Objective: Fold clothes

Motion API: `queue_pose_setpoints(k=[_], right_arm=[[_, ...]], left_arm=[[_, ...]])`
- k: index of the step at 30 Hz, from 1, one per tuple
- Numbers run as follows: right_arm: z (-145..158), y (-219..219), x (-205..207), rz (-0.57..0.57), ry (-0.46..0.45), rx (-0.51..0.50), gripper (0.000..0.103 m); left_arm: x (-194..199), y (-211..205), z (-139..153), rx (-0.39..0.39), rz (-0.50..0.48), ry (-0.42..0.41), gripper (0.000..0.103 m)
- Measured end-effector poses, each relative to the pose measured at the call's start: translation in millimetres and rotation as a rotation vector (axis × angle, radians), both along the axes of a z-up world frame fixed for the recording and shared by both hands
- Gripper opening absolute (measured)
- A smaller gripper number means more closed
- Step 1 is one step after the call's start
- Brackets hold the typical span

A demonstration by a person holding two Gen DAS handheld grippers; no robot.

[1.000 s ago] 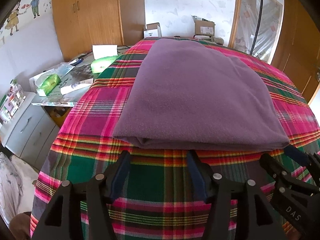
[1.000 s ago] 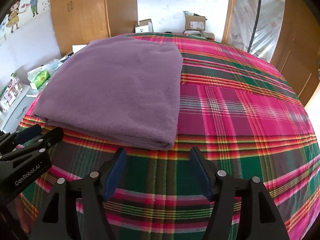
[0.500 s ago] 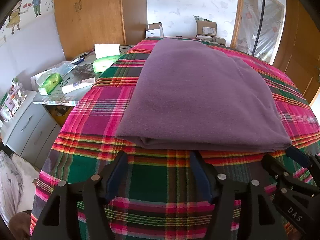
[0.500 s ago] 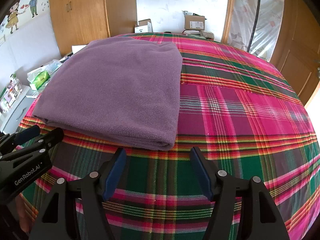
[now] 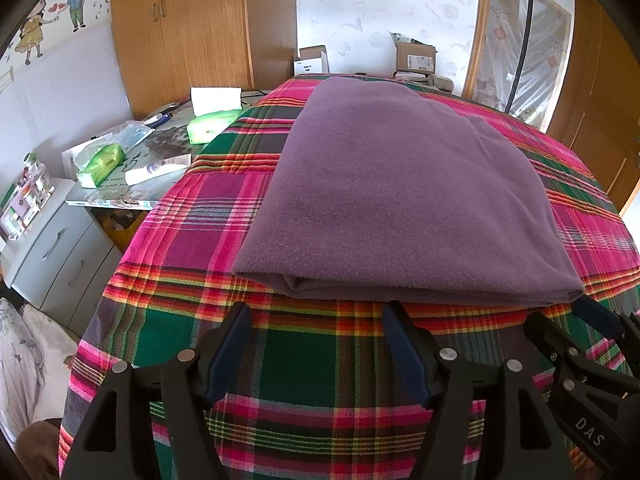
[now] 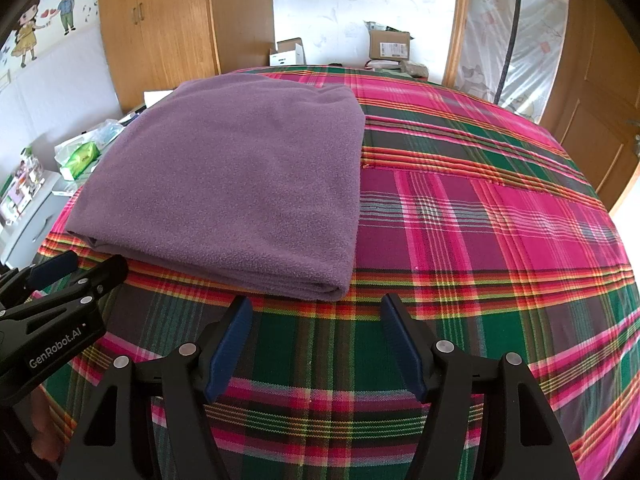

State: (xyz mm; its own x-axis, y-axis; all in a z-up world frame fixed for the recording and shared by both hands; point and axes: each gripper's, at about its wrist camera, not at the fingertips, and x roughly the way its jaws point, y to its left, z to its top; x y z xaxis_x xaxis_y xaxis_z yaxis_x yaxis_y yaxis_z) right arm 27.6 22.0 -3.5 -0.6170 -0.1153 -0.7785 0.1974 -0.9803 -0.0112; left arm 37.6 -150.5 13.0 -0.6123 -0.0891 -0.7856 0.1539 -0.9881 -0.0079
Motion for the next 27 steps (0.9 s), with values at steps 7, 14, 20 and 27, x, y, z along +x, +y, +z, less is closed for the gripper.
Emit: queue_pose_setpoints(k=[7,14,20,27], right_arm=[[-0.1,-0.7,0.2,-0.001,0.000,0.000,0.069],[-0.3,-1.4,0.4,-0.001,0.000,-0.001,0.069],[-0.2,-0.9,0.1,-0.001,0.000,-0.001,0.069],[-0.1,-0.5,-0.1,-0.001,0.000,-0.001,0.069]], left_arm=[[0.2,-0.6,-0.6,0.000,0.002,0.002,0.070],[-0.2,-0.9,-0.8,-0.001,0.002,0.002,0.071],[0.2,-1.3,-0.9,0.000,0.003,0.002,0.071],[0.7,-0.8,-0.9,-0.001,0.003,0.002,0.071]])
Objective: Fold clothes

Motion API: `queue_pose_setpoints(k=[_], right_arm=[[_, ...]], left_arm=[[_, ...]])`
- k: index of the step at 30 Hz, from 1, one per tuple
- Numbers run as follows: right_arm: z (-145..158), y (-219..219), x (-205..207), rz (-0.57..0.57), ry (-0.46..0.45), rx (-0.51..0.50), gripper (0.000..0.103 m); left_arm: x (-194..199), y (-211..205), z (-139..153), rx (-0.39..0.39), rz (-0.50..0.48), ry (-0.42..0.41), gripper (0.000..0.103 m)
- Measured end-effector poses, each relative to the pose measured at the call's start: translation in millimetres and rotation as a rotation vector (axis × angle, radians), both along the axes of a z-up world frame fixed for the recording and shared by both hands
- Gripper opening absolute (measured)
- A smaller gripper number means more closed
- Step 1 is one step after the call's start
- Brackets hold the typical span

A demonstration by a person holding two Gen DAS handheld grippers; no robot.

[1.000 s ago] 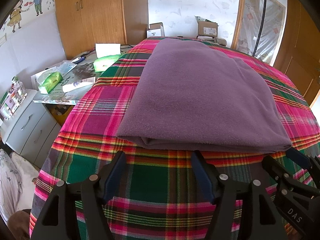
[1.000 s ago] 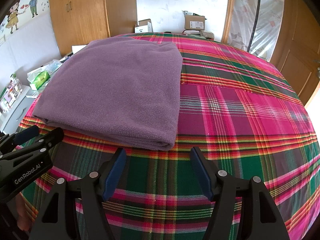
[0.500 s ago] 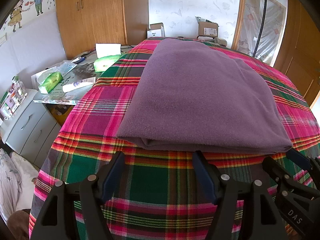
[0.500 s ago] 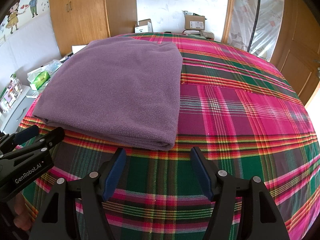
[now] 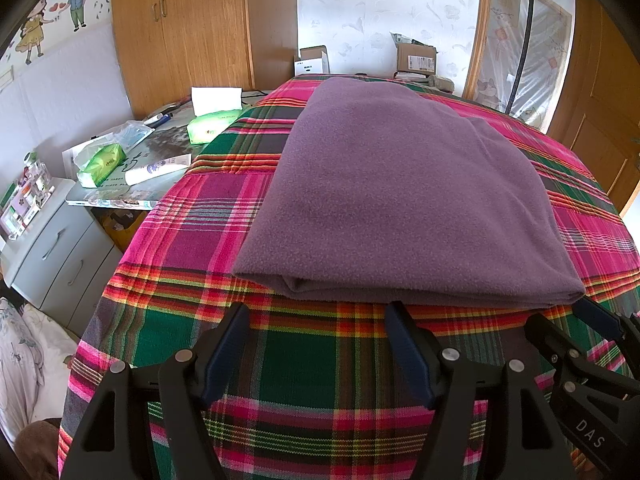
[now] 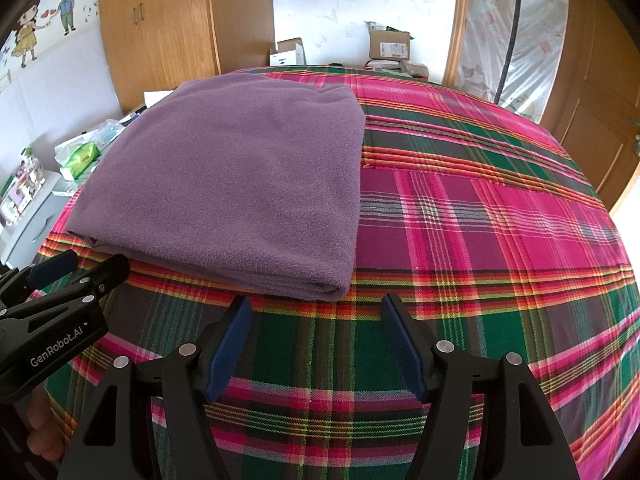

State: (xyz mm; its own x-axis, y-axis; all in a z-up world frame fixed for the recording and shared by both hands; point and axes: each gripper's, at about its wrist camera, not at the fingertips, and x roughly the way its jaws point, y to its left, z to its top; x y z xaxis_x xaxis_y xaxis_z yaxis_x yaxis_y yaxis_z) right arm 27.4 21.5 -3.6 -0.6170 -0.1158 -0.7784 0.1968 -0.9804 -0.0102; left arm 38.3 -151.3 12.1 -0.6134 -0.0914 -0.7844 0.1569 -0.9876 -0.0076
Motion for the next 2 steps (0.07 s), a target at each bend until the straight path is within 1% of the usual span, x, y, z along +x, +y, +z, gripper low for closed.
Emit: queue_pose_setpoints(k=[2], right_arm=[[0.0,0.2,-0.1,0.000,0.000,0.000,0.069]], left_arm=[[0.1,0.0,0.0,0.000,0.000,0.000,0.071]])
